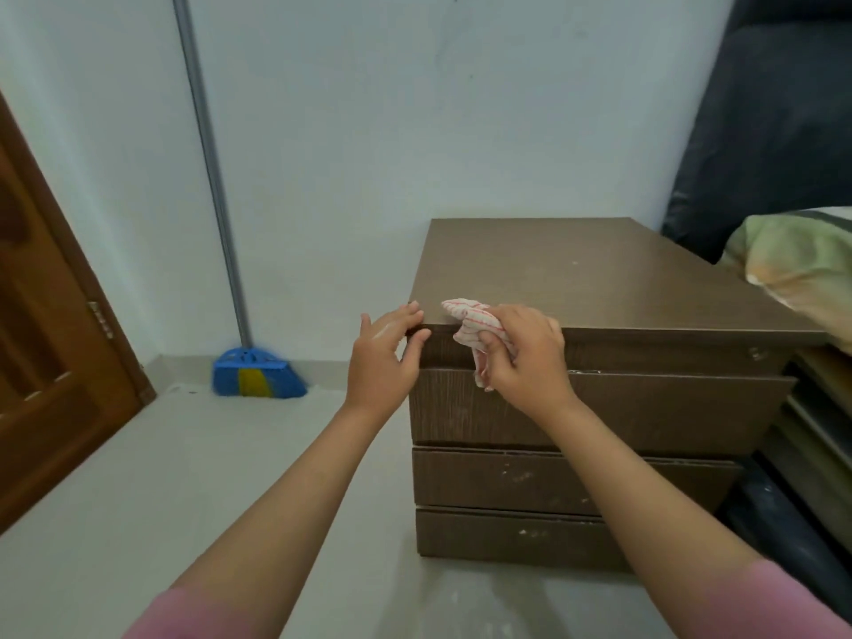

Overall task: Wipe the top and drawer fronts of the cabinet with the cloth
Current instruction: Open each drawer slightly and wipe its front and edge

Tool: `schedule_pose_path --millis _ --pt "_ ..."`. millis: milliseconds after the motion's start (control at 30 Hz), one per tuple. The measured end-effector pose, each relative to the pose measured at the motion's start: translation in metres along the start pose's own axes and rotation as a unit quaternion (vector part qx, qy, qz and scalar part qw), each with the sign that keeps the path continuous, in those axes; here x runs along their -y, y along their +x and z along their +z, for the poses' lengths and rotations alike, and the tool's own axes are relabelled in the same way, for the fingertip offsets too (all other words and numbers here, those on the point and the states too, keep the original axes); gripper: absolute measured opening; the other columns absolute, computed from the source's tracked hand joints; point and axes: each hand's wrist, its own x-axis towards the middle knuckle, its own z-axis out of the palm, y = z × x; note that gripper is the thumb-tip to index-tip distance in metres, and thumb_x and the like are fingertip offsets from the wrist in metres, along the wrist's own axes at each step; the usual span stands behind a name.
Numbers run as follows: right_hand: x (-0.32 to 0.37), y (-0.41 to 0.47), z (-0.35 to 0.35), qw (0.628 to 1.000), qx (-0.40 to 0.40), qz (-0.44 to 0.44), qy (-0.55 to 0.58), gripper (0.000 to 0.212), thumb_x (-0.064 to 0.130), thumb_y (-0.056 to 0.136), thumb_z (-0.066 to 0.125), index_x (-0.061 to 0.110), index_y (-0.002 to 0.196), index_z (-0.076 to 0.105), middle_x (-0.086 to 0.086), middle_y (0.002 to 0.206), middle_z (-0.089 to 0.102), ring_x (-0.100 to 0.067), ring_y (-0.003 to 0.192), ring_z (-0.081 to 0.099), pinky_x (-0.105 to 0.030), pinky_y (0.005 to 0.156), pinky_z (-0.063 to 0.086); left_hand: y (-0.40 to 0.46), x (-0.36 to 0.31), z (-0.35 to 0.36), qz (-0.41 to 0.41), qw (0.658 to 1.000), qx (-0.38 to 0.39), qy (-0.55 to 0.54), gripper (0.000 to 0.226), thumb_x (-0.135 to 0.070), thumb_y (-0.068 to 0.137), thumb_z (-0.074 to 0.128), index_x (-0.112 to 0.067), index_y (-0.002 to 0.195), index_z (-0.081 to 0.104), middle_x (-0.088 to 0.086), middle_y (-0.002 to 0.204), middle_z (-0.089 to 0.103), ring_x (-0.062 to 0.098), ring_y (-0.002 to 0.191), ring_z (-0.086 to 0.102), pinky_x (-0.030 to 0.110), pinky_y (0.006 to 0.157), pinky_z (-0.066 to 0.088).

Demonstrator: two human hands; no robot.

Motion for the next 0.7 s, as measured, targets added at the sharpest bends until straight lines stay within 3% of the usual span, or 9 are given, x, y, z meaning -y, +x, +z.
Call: schedule_pose_path --millis 100,233,433,600,700 --pt "0.0 0.002 0.0 1.0 0.011 0.015 0.01 0.019 0.025 0.086 0.052 0.019 0.101 0.062 0.006 0.09 0.061 -0.015 0.088 0.053 -0.03 0.08 0.029 -0.02 0.0 0.0 0.02 0.999 -0.037 0.02 0.027 -0.013 0.082 0.068 -0.008 0.108 0.063 0.009 0.118 0.062 0.009 0.113 0.051 0.044 0.109 0.032" --pt "-0.001 0.003 0.001 1.0 0.01 0.025 0.016 0.019 0.027 0.086 0.052 0.019 0.1 0.062 0.007 0.089 0.061 -0.016 0.087 0.054 -0.034 0.081 0.034 -0.04 0.001 0.007 0.035 0.998 -0.033 0.035 0.03 -0.013 0.079 0.071 -0.004 0.107 0.063 0.012 0.113 0.056 0.015 0.109 0.051 0.017 0.094 0.042" --pt "0.002 0.003 0.003 0.999 0.004 0.035 0.009 0.016 0.028 0.085 0.051 0.019 0.094 0.062 0.011 0.083 0.055 -0.017 0.083 0.053 -0.031 0.079 0.029 -0.049 0.014 0.016 -0.01 0.997 0.022 0.076 0.025 -0.013 0.081 0.068 -0.007 0.105 0.067 0.006 0.1 0.063 0.018 0.094 0.056 0.029 0.078 0.051" --pt "0.004 0.003 0.003 0.999 0.0 0.039 0.01 0.019 0.028 0.085 0.051 0.018 0.096 0.063 0.008 0.085 0.059 -0.018 0.084 0.053 -0.031 0.08 0.03 -0.048 0.016 0.017 -0.082 0.996 0.013 0.032 0.024 -0.009 0.082 0.067 -0.01 0.106 0.068 0.001 0.098 0.062 0.013 0.094 0.054 0.017 0.079 0.04" --pt "0.005 0.003 0.003 0.999 -0.001 0.047 0.006 0.019 0.027 0.085 0.051 0.018 0.097 0.063 0.008 0.085 0.059 -0.018 0.084 0.053 -0.031 0.08 0.03 -0.041 0.012 0.016 -0.133 0.991 0.005 -0.008 0.019 -0.007 0.081 0.067 -0.008 0.1 0.07 -0.002 0.094 0.06 0.009 0.086 0.054 0.013 0.076 0.041"
